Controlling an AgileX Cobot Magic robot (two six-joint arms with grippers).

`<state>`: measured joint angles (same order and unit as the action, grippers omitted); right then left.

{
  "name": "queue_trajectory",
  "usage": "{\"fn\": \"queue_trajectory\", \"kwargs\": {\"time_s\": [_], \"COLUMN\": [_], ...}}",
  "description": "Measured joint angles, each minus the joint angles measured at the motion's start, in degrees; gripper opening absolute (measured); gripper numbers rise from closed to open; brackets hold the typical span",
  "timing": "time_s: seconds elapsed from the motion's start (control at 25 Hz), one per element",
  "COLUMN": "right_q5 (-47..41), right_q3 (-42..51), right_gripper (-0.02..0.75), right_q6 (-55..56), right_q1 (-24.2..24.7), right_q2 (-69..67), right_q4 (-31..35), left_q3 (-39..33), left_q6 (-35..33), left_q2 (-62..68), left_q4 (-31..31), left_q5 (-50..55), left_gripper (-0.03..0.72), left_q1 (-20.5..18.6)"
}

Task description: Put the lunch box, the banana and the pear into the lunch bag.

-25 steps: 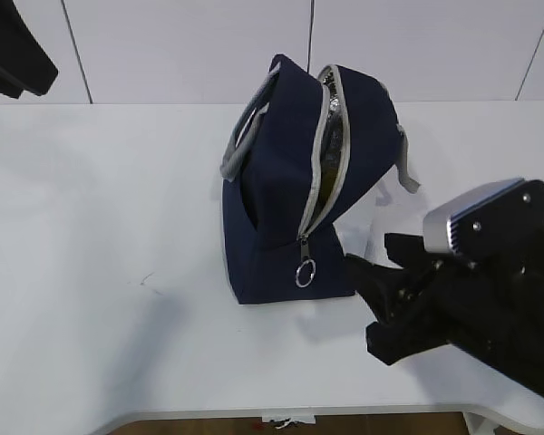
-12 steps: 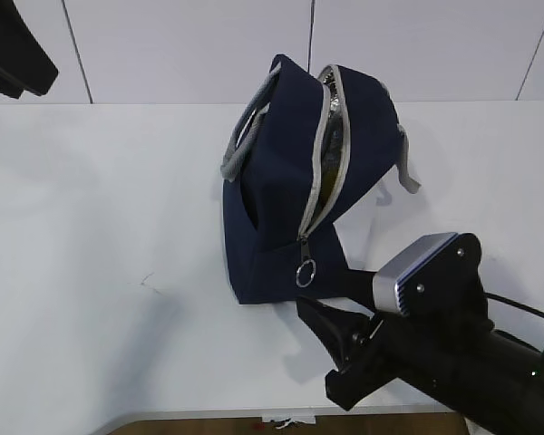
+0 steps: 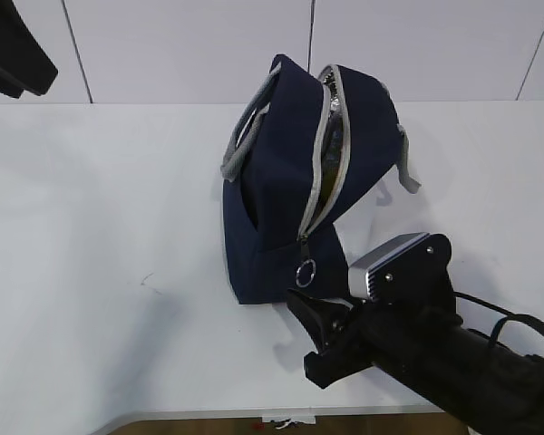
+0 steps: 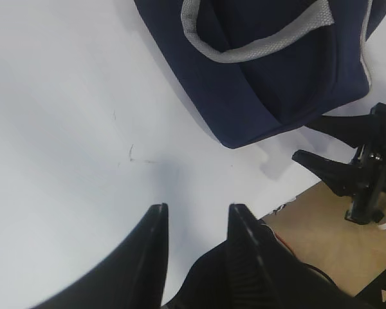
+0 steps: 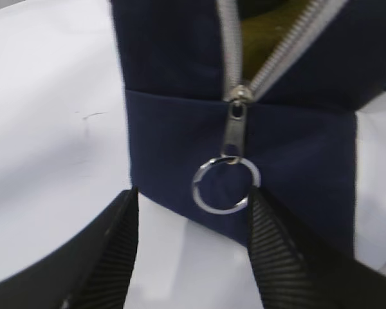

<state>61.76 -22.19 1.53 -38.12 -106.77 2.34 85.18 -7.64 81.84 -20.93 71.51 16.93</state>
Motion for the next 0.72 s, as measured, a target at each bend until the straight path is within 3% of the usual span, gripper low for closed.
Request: {"fn": "queue_trajectory", "kwargs": {"time_s": [0.2,0.72], "right_q5": [0.0,-4.6], "right_q3": [-1.6,-6.8], "right_gripper": [0.410,0.410], "right_q6": [0.1,0.1], "right_q1": [0.0,0.0], "right_q2": [-2.4,-4.0], "right_q4": [2.6,1.2], "left_q3": [0.0,0.0], "left_q6": [0.0,0.0], "left_q2": [0.0,0.0], "left_q4": [0.0,-0.4], "left_q5": [0.0,0.0], "left_gripper": [0.238,0.237], "left_q1": [0.0,0.0]}}
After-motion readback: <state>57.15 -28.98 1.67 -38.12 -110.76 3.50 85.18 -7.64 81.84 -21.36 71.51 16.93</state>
